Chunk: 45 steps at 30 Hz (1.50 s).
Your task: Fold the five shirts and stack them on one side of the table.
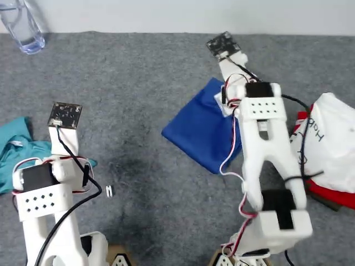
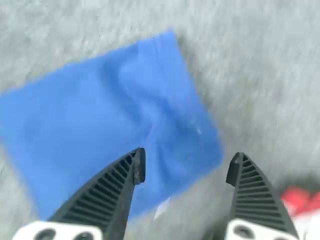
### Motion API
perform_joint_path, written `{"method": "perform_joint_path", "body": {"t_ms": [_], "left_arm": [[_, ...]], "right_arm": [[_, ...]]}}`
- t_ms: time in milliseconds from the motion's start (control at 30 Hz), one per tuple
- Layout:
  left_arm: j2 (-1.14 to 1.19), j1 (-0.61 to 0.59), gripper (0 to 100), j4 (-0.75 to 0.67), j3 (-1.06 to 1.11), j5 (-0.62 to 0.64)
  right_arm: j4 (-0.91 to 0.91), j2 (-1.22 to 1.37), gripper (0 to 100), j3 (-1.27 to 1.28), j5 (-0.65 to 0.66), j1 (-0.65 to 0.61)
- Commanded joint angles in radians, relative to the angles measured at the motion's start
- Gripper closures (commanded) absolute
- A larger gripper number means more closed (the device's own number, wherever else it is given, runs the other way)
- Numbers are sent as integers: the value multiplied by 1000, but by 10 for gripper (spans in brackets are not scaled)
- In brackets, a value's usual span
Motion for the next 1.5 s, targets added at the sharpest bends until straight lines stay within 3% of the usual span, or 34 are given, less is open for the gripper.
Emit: {"method": "perform_joint_path", "body": {"t_ms": [0, 167, 267, 433, 500, 700, 933, 1467], "left_arm": [[-21, -5, 986, -57, 22, 2], [-21, -5, 986, -61, 27, 6], [-21, -5, 986, -58, 27, 48], [-21, -5, 986, -58, 28, 57], [-21, -5, 986, -58, 28, 57], [-21, -6, 986, -58, 27, 57], [-21, -5, 986, -58, 33, 57], [-21, -6, 986, -58, 35, 55]], "right_arm": [[282, -148, 723, -48, -29, 2], [463, -257, 723, -46, -164, -31], [507, -283, 723, -14, -331, -73], [335, -283, 721, 91, -830, -145], [191, -283, 719, 152, -941, -140], [-189, -283, 543, 350, -982, -91], [-325, -176, 578, 387, -1063, -87], [-173, 254, 578, 66, -1151, -87]]}}
